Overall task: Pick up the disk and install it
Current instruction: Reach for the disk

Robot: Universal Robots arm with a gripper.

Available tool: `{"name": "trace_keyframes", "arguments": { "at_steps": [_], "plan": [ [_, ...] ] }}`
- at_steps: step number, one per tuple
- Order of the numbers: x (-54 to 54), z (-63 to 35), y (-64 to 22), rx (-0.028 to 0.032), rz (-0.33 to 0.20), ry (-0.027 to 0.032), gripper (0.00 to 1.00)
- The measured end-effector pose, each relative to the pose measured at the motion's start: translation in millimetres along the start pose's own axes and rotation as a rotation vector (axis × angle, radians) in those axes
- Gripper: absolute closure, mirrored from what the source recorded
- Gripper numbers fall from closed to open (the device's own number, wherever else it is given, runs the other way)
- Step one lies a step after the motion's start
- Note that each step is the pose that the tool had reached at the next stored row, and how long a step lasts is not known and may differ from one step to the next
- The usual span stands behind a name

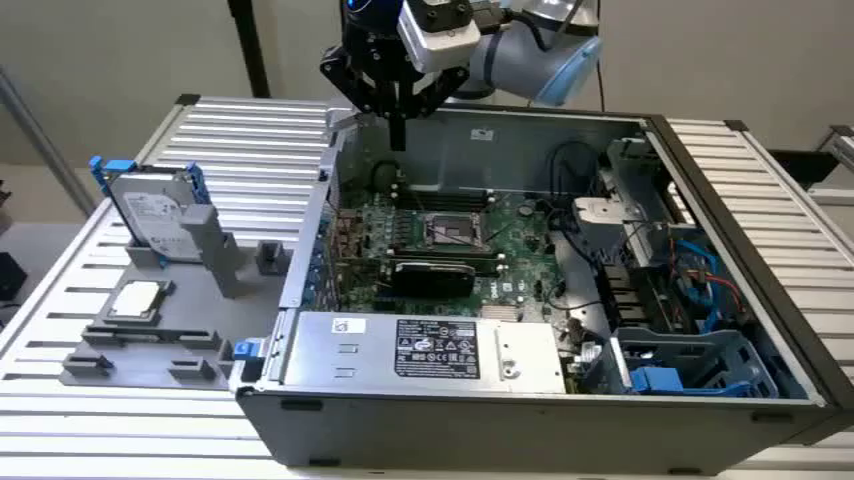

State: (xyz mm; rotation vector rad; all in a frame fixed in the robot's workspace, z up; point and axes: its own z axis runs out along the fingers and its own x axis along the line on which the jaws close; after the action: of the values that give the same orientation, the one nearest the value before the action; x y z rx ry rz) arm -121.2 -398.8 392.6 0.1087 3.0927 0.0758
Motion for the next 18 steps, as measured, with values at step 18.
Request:
{"name": "trace_keyframes", "arguments": {
  "at_steps": [18],
  "plan": [
    [5.2, -0.2, 0.0, 0.0003, 0.000, 0.0049, 1.00]
  ]
}}
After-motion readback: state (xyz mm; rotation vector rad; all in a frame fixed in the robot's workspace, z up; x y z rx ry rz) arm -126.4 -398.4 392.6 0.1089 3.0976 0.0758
